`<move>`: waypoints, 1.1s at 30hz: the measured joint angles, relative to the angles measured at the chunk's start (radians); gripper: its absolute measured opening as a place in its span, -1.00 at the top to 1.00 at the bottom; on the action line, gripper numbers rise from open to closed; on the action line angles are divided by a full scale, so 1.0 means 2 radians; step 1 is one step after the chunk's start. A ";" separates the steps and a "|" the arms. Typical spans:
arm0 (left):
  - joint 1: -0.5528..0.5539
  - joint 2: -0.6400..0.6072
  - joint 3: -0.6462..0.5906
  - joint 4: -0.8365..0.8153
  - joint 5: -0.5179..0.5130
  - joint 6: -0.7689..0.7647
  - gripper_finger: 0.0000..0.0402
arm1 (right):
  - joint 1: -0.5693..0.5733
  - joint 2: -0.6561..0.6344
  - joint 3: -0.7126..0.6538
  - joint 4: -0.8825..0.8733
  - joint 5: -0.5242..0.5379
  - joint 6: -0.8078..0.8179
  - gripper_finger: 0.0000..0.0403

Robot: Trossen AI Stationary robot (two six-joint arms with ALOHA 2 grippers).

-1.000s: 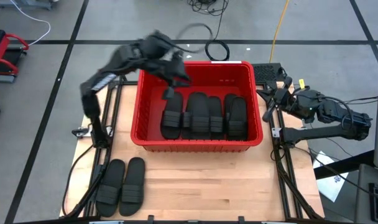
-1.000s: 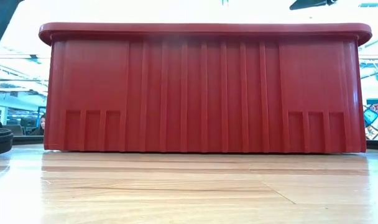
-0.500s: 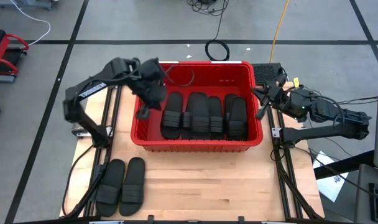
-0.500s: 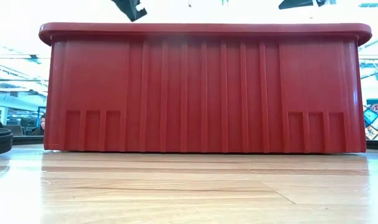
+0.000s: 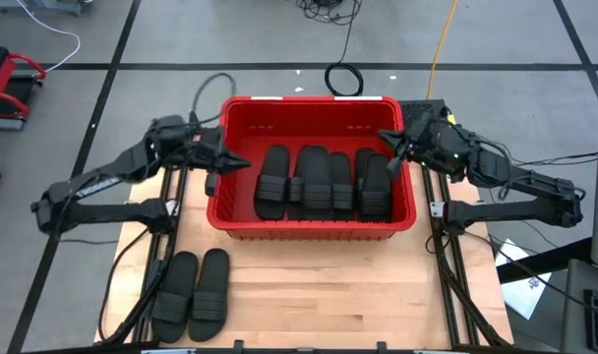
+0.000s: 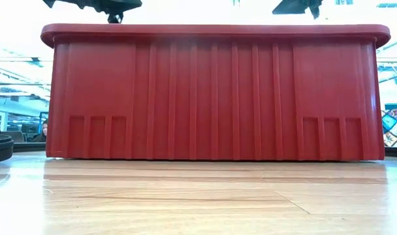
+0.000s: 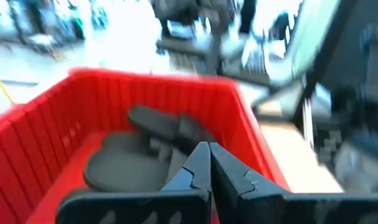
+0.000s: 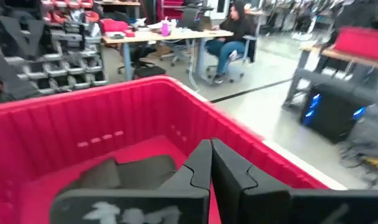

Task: Pick and place slides into bin
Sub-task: Put the black slide into the red bin

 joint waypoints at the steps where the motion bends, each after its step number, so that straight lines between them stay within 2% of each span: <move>1: 0.003 -0.012 -0.019 0.034 -0.004 -0.019 1.00 | -0.010 0.004 0.000 0.002 -0.015 0.009 1.00; 4: 0.012 -0.039 -0.054 0.088 -0.024 -0.054 1.00 | -0.040 0.021 0.000 0.019 -0.081 0.023 1.00; 9: 0.023 -0.048 -0.070 0.117 -0.057 -0.069 1.00 | -0.093 0.055 0.000 0.067 -0.185 0.010 1.00; 12: 0.026 -0.049 -0.070 0.128 -0.058 -0.054 1.00 | -0.126 0.073 0.001 0.088 -0.238 0.009 1.00; 18: 0.039 -0.051 -0.087 0.156 -0.062 -0.034 1.00 | -0.192 0.124 0.042 0.062 -0.366 0.000 1.00; 22: 0.051 -0.050 -0.119 0.210 -0.062 -0.079 1.00 | -0.226 0.178 0.108 0.010 -0.455 -0.008 1.00; 26: 0.054 -0.050 -0.147 0.251 -0.063 -0.113 1.00 | -0.240 0.246 0.203 -0.102 -0.521 -0.038 1.00; 29: 0.054 -0.050 -0.156 0.262 -0.073 -0.126 1.00 | -0.240 0.297 0.266 -0.186 -0.547 -0.071 1.00; 33: 0.054 -0.050 -0.159 0.261 -0.076 -0.130 0.99 | -0.231 0.349 0.321 -0.256 -0.545 -0.120 0.99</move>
